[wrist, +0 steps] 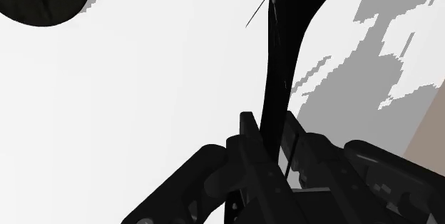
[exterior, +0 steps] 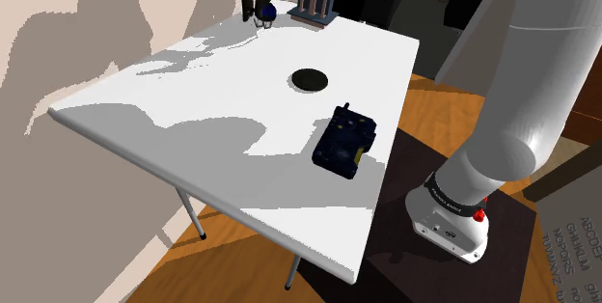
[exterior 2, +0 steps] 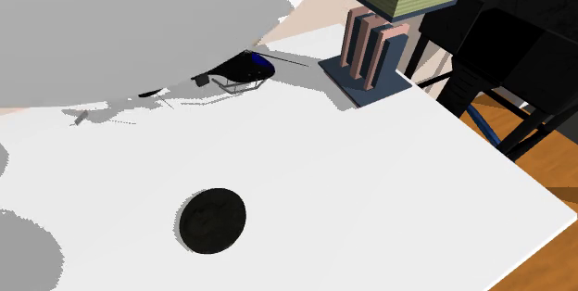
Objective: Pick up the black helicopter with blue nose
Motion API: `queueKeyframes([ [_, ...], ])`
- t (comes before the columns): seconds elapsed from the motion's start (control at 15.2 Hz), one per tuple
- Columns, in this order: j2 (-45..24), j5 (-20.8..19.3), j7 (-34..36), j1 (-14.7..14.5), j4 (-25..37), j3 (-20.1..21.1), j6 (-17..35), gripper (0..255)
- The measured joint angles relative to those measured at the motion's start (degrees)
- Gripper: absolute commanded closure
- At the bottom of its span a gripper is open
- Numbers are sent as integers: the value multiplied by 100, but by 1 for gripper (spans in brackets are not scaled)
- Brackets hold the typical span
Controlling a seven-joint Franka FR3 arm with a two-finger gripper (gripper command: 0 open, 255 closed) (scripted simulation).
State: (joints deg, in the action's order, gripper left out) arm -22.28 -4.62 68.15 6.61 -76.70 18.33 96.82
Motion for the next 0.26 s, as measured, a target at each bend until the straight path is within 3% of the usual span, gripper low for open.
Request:
queueKeyframes([
  [0.26, -61, -16, 6, -32, 346, 3, -285, 255],
])
